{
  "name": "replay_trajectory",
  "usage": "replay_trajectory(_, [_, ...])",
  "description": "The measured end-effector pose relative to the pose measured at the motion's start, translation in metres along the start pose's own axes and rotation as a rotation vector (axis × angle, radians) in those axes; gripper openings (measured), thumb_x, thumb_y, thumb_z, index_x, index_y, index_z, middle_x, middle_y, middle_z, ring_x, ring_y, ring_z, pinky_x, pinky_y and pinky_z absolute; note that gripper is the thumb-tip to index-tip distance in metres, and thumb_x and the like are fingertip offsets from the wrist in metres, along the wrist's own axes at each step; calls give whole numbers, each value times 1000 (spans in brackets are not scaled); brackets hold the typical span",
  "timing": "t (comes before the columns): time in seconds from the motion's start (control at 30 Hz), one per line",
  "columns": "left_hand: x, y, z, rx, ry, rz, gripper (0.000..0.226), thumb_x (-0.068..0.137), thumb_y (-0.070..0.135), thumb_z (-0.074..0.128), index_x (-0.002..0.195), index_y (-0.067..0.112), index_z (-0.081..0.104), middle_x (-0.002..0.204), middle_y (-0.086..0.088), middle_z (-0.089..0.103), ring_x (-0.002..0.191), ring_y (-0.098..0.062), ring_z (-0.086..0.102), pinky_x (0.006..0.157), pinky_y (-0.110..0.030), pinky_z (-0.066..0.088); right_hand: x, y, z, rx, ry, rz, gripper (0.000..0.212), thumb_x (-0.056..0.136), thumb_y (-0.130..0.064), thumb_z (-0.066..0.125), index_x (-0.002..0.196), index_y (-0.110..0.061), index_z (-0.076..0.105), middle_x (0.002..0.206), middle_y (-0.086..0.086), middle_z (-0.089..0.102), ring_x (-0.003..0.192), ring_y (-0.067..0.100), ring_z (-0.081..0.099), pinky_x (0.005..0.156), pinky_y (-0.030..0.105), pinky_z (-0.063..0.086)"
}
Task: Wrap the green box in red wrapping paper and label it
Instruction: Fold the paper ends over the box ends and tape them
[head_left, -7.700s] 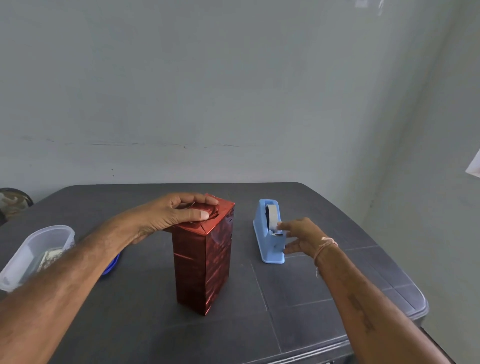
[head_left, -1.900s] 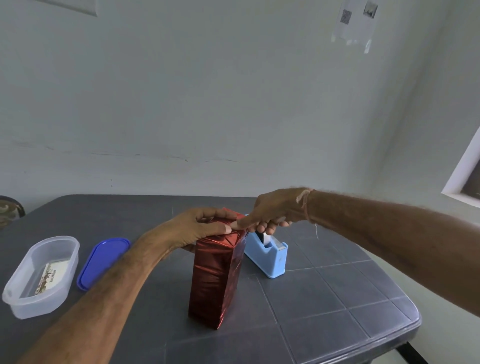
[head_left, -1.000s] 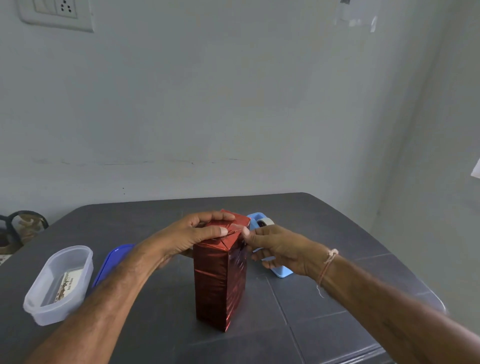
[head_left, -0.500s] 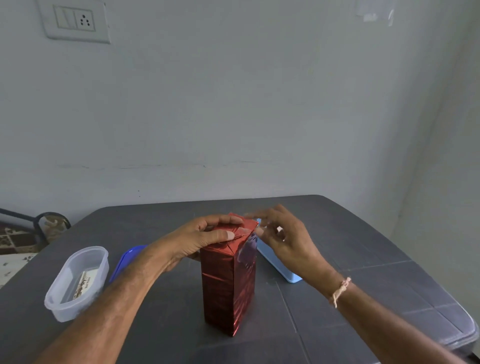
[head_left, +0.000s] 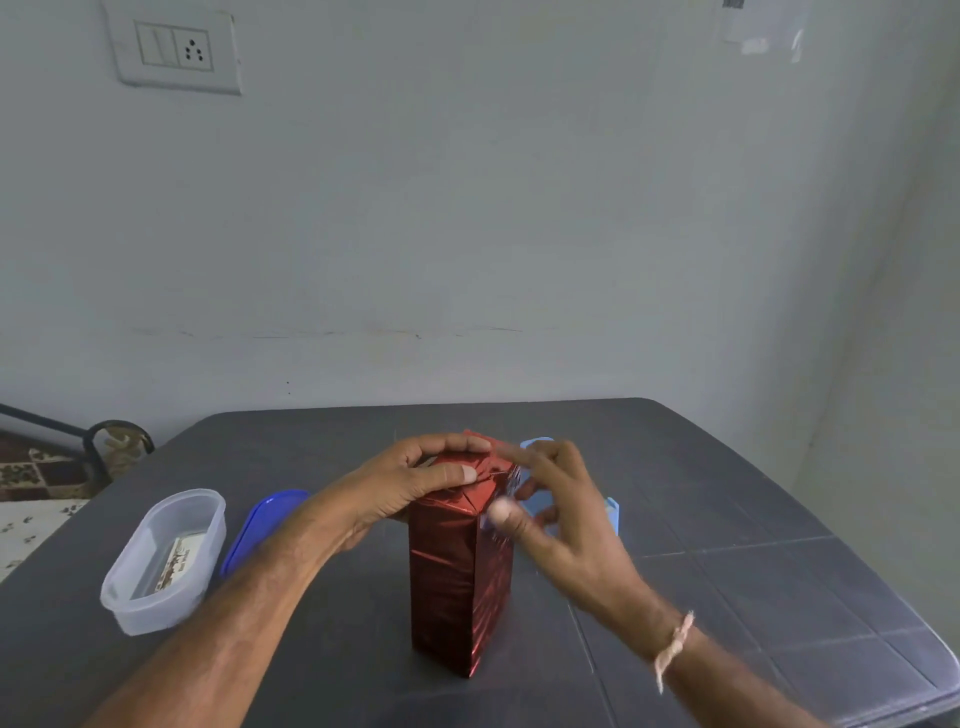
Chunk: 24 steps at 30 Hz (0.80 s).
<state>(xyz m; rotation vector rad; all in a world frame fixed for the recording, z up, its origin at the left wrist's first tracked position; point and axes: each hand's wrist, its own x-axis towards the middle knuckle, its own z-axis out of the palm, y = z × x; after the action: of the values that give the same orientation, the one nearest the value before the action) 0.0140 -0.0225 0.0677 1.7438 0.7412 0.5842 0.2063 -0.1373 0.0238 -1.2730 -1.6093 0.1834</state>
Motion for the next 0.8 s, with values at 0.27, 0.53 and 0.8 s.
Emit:
replay_trajectory(0.27, [-11, -3, 9, -61, 74, 57, 30, 98, 51, 57, 123, 42, 70, 124, 18, 71, 119, -7, 65, 98, -33, 51, -10, -5, 46, 112, 78, 148, 92, 70, -60, 86, 148, -43, 41, 146, -23, 42, 136, 1, 46, 100, 24, 50])
replay_trajectory(0.53, [2, -36, 17, 9, 330, 241, 30, 97, 30, 70, 119, 50, 71, 132, 6, 65, 120, -17, 62, 102, -32, 53, -7, 31, 24, 480, 113, 238, 60, 94, -45, 69, 149, -46, 44, 127, -24, 60, 121, 7, 61, 102, 28, 51])
replay_trajectory(0.8, [9, -39, 31, 311, 456, 380, 51, 95, 26, 72, 138, 49, 57, 123, 18, 59, 87, -6, 59, 78, -22, 51, -1, 50, 30, 495, 192, 329, 78, 86, -45, 77, 154, -36, 40, 137, -9, 63, 128, 11, 60, 111, 45, 49])
